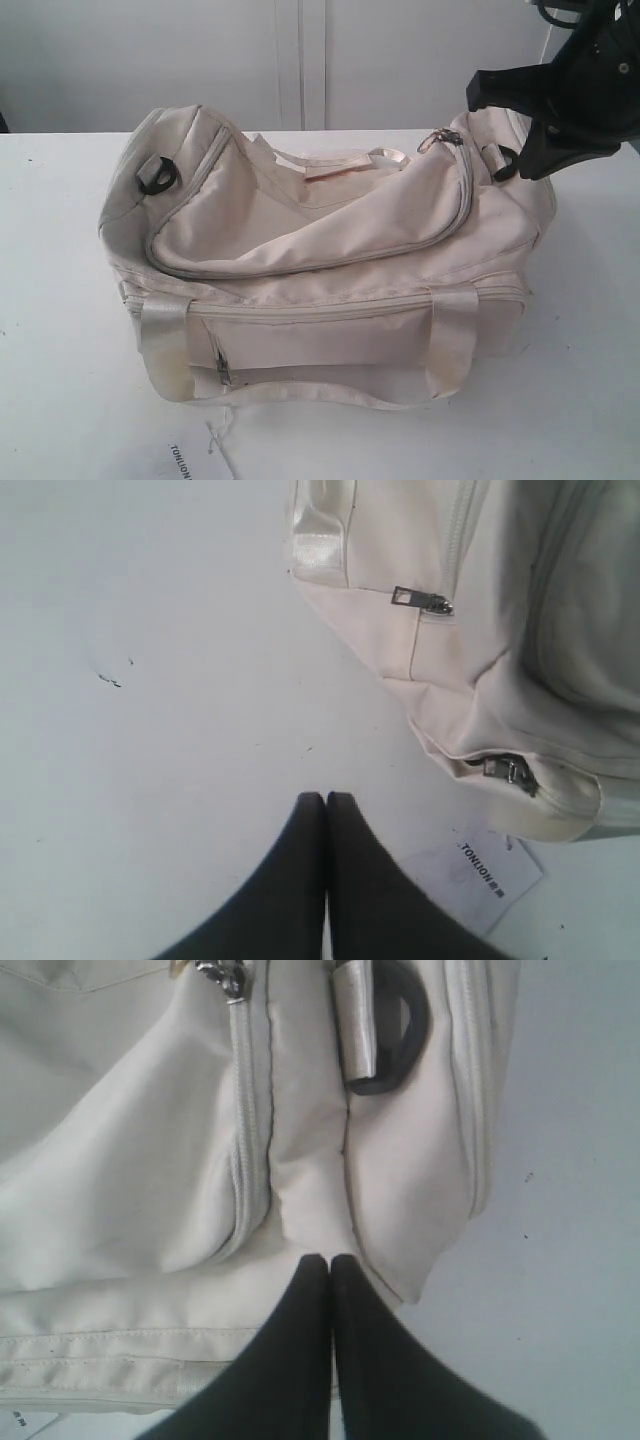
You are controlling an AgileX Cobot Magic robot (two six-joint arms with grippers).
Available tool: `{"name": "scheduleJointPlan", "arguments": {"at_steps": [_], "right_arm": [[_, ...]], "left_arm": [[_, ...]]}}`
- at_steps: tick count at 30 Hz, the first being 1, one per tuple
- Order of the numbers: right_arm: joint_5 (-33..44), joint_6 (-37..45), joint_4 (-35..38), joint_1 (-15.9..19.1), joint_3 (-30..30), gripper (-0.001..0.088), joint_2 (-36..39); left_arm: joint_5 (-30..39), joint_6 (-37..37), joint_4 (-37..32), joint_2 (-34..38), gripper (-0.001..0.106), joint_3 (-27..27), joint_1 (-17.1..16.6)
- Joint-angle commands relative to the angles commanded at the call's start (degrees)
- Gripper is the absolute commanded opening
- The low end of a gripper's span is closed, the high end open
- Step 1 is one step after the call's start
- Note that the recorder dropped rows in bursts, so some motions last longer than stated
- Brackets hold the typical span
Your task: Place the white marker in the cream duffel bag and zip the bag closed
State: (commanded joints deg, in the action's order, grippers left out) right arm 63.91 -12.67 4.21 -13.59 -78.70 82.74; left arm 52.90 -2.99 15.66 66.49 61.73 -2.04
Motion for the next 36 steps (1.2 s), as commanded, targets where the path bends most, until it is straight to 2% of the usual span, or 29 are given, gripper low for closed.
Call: {"name": "scheduleJointPlan", "arguments": {"at_steps": [16, 23, 36], "right_arm": [[0.0, 0.0, 0.0, 0.0, 0.0, 0.0, 0.0], [-0.12, 0.0, 0.0, 0.0, 0.0, 0.0, 0.0], [-0.23, 0.0, 0.0, 0.0, 0.0, 0.0, 0.0]], "left_arm": [[-1.94, 0.0, -0.23, -18.99, 0.0, -10.44, 0.0], [-1.85, 0.0, -0.23, -22.41, 0.0, -12.02, 0.0], [-1.85, 0.0, -0.23, -22.66, 0.0, -12.02, 0.0]]}}
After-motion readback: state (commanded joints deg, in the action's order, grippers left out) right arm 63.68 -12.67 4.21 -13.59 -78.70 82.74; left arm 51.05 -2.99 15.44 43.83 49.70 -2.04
